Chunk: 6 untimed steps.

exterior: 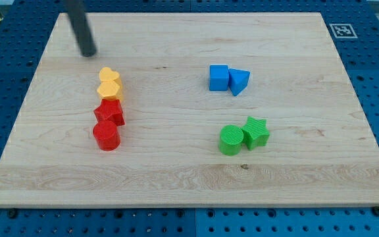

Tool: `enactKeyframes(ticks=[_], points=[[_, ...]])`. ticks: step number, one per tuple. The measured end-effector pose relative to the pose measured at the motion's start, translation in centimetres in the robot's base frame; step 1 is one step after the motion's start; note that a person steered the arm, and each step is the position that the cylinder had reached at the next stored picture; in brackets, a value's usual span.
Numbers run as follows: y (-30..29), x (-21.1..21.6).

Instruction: Point your arm at the line of blocks

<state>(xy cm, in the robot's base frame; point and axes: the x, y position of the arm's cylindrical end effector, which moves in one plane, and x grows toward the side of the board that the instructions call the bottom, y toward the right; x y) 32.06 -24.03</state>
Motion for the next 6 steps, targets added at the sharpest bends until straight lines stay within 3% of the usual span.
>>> enactKeyframes(ticks=[1,2,6], points=[[-3.0,3.6],[-1.9,9.5],[4.8,14.0]])
